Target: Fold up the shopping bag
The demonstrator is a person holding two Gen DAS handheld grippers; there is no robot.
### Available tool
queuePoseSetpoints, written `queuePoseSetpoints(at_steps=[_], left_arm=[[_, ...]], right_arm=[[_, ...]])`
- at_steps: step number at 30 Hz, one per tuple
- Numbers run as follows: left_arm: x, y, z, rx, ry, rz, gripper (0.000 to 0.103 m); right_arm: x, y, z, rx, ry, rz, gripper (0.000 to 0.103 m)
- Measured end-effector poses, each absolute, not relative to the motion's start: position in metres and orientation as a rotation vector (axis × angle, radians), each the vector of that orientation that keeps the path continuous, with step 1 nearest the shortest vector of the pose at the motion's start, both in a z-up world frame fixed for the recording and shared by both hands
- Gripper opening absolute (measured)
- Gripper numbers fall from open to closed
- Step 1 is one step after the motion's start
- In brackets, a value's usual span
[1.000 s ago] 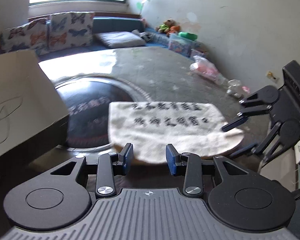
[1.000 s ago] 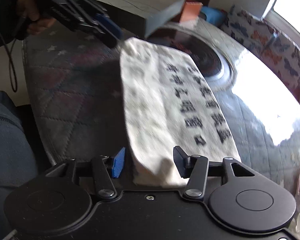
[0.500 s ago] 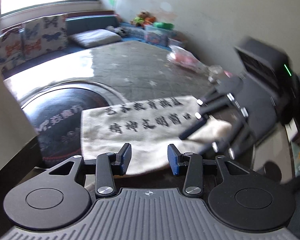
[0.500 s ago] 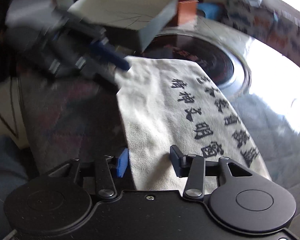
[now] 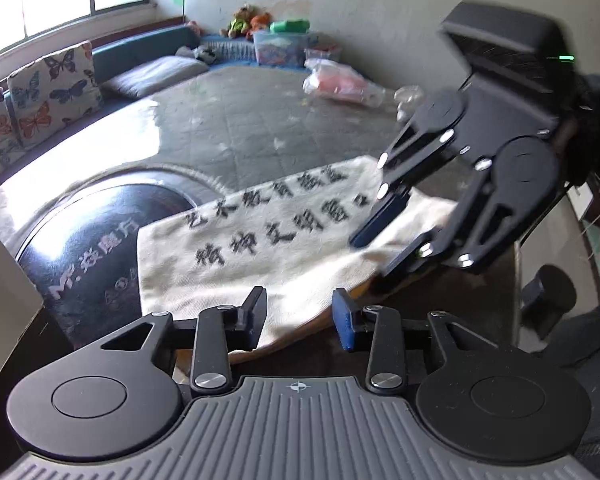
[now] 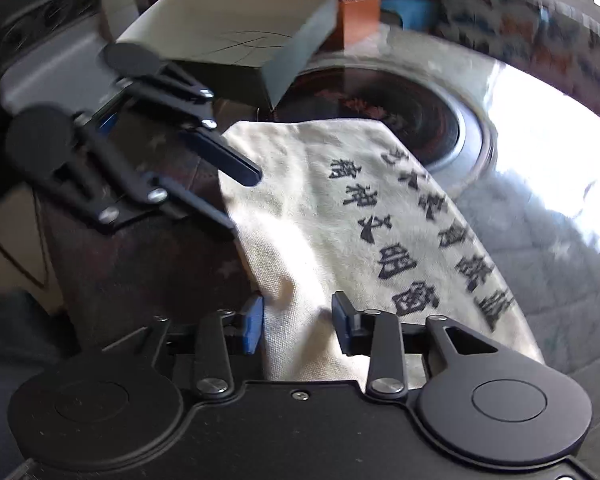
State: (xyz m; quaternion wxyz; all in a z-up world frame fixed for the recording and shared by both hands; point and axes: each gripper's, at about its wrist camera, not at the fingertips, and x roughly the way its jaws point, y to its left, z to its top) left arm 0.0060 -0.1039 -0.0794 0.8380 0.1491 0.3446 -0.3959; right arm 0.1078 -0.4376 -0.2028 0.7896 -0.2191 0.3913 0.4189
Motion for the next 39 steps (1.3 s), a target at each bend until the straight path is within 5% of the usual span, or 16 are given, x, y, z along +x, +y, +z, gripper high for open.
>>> queuePoseSetpoints(at_steps=[7, 14, 22, 28, 37, 39], left_arm=[[0.012, -0.105, -0.085, 0.290, 0.729, -0.822, 0.035], [0.017, -0.110, -0.089, 0.278, 0.722, -0.798, 0.031], [0.011, -0.099, -0.080, 0.253, 0.704, -0.781, 0.031], [-0.003, -0.079, -0.076, 0.230, 0.703, -0.712, 0.031], [0.006, -0.054, -0.071, 0.014, 0.698, -0.592, 0.027], [0.002, -0.051, -0.067, -0.009, 0.666, -0.571, 0.034]], right_arm=[[0.095, -0.441, -0.188, -0.460, 0.787, 0.915, 0.037], [0.116, -0.432, -0.204, -0.367, 0.833, 0.855, 0.014], [0.104, -0.435, -0.201, -0.381, 0.783, 0.847, 0.017], [0.096, -0.427, -0.202, -0.415, 0.740, 0.895, 0.038], [0.088, -0.410, -0.213, -0.553, 0.687, 0.857, 0.033], [0.090, -0.411, -0.212, -0.534, 0.696, 0.853, 0.032]])
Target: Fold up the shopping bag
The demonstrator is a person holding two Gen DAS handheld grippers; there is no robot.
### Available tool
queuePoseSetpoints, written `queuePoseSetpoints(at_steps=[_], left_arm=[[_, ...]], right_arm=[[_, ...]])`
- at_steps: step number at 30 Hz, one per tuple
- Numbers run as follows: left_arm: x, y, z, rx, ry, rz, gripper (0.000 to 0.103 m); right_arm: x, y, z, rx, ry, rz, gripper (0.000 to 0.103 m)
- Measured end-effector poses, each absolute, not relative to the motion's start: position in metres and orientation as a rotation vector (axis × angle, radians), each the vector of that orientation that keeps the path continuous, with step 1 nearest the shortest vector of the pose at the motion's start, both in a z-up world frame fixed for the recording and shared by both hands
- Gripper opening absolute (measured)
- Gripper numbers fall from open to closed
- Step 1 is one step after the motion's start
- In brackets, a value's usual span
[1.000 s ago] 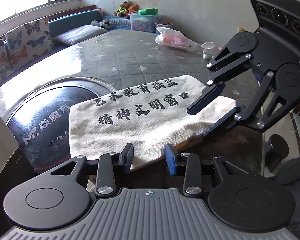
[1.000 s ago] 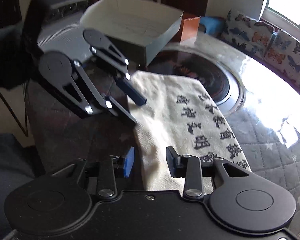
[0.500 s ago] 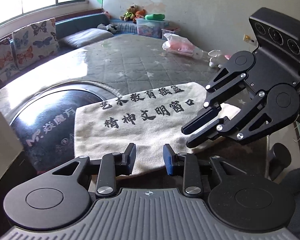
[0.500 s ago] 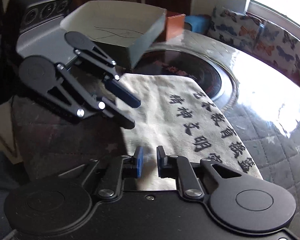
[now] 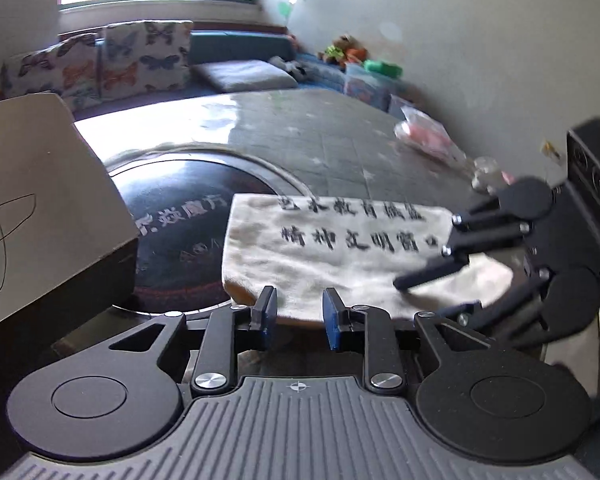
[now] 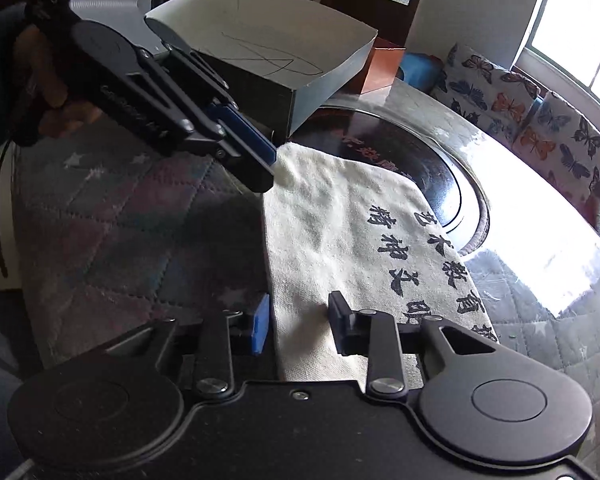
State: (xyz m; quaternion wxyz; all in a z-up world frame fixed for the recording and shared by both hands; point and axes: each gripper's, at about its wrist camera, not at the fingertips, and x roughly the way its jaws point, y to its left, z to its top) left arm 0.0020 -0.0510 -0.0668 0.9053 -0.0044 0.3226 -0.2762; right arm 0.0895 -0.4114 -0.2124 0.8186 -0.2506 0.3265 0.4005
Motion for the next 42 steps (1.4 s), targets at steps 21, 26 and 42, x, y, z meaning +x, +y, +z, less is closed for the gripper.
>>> queuePoseSetpoints(at_steps=[21, 26, 42], left_arm=[[-0.008, -0.035, -0.078, -0.124, 0.810, -0.524, 0.019], [-0.038, -0.034, -0.073, -0.108, 0.803, -0.529, 0.020], [-0.019, -0.037, -0.043, -0.199, 0.680, -0.570, 0.015]], right_arm=[[0.076, -0.421, -0.212, -0.580, 0.732, 0.916, 0.031], [0.054, -0.429, -0.208, -0.604, 0.752, 0.995, 0.031], [0.057, -0.436, -0.193, -0.495, 0.727, 0.947, 0.017]])
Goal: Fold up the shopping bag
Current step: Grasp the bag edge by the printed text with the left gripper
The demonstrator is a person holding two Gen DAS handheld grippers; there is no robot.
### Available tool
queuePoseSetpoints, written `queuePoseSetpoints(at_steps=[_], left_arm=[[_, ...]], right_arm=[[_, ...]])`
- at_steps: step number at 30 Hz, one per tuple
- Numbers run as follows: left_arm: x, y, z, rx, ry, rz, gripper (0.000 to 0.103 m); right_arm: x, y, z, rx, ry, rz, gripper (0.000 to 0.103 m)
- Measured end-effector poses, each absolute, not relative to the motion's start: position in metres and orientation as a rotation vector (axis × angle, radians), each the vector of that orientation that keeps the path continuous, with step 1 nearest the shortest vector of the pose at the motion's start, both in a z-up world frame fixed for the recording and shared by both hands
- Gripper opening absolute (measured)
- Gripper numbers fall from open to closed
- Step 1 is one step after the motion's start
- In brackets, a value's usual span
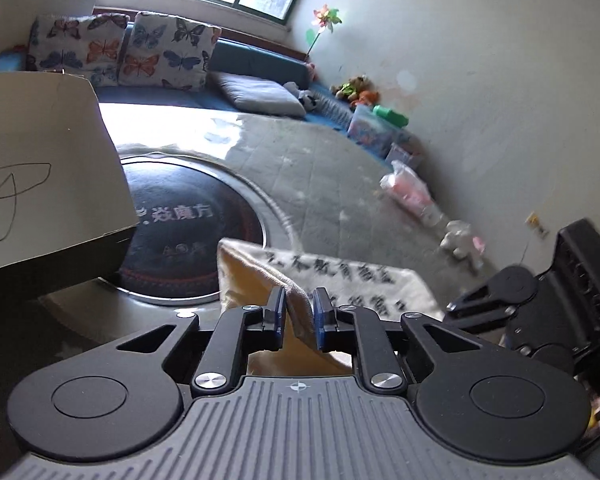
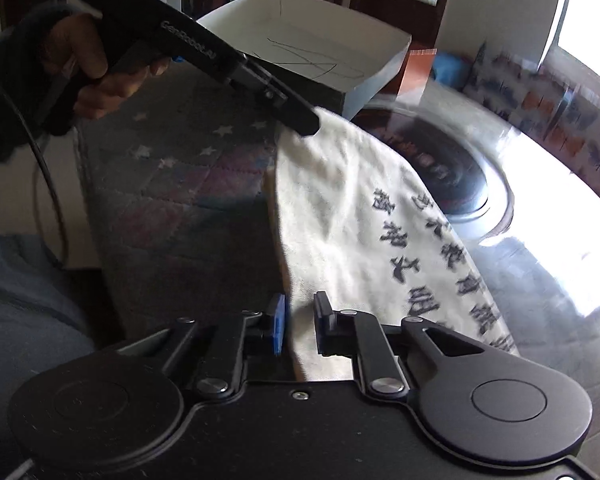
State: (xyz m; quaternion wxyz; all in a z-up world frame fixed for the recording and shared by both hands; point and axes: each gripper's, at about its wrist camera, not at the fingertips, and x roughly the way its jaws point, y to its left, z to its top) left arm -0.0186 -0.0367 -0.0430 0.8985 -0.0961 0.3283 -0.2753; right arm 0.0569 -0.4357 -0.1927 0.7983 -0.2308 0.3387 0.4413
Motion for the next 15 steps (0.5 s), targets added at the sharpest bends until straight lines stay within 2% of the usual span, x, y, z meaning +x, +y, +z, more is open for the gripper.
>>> queuePoseSetpoints(at_steps=[4, 6, 10, 11, 14, 15], left_arm=[[-0.015, -0.039, -0.050, -0.152, 0.647, -0.574, 0.015], [-0.013, -0.037, -0.053, -0.155, 0.627, -0.593, 0.015], [-0.008, -0.034, -0.059, -0.181, 0.618, -0.599, 0.014], [-0.006, -0.033, -0.061, -0.203, 0.628, -0.589, 0.014], [-0.004, -0.031, -0.060, -0.245, 0.626, -0.584, 0.014], [-0.003, -0.030, -0.058, -0.252, 0.622, -0.585, 0.014]], right_arm=[[0.052, -0.433, -0.194, -0.548, 0.681, 0.899, 0.016], [0.046, -0.429, -0.196, -0.582, 0.635, 0.886, 0.009], [0.045, -0.426, -0.200, -0.605, 0.629, 0.885, 0.009], [0.045, -0.424, -0.200, -0.617, 0.616, 0.877, 0.011], [0.044, -0.421, -0.197, -0.589, 0.600, 0.890, 0.028], [0.044, -0.419, -0.196, -0.588, 0.585, 0.881, 0.028]])
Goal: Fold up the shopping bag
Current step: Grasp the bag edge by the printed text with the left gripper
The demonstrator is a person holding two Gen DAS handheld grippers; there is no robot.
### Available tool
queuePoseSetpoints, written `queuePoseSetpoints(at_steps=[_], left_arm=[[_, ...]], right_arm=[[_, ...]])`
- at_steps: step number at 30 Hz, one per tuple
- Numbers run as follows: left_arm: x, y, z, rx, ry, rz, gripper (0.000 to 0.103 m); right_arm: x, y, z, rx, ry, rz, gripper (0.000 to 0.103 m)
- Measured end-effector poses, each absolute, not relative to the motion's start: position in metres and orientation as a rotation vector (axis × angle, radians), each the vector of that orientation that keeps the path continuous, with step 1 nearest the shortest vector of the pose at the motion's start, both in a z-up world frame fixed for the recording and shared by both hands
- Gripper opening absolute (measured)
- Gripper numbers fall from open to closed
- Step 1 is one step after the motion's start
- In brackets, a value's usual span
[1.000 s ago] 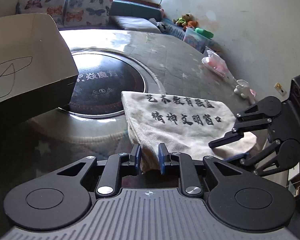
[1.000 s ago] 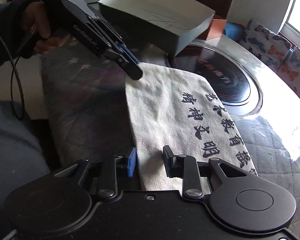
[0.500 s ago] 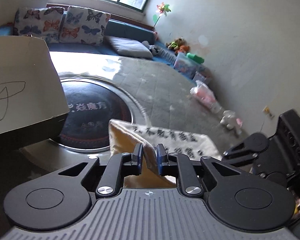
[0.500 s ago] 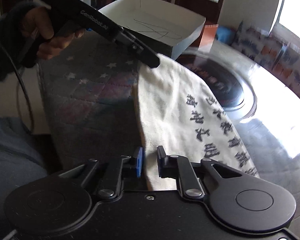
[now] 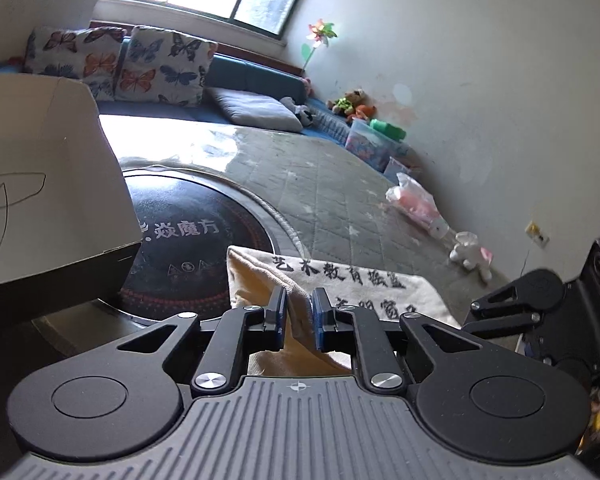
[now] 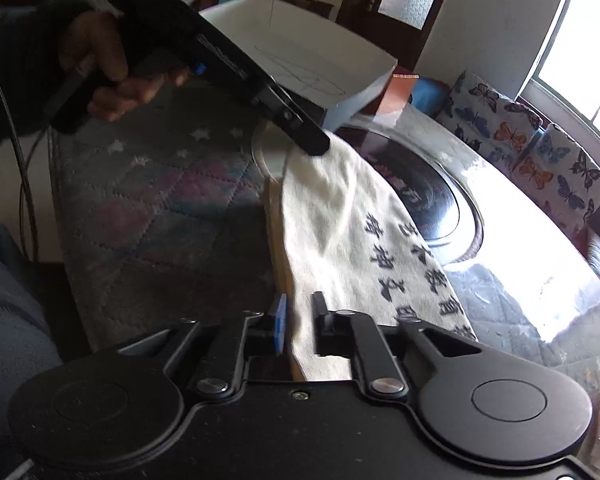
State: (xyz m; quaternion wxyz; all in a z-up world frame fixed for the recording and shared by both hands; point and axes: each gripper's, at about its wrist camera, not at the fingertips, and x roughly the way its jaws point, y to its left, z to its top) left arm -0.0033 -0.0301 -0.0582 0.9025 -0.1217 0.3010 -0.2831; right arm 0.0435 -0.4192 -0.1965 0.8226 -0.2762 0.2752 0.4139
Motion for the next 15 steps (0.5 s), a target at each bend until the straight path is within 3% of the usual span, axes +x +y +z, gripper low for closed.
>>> queuePoseSetpoints(at_steps=[4, 9, 15], left_arm=[[-0.003, -0.032, -0.050, -0.244, 0.604, -0.597, 0.014], [0.001, -0.031, -0.049, -0.222, 0.571, -0.592, 0.014], [0.012, -0.033, -0.075, -0.189, 0.635, -0.549, 0.014]], right_arm=[[0.047, -0.410, -0.206, -0.618, 0.593, 0.865, 0.027], [0.043, -0.410, -0.204, -0.668, 0.517, 0.800, 0.009], [0.036, -0.407, -0.211, -0.797, 0.375, 0.714, 0.005]])
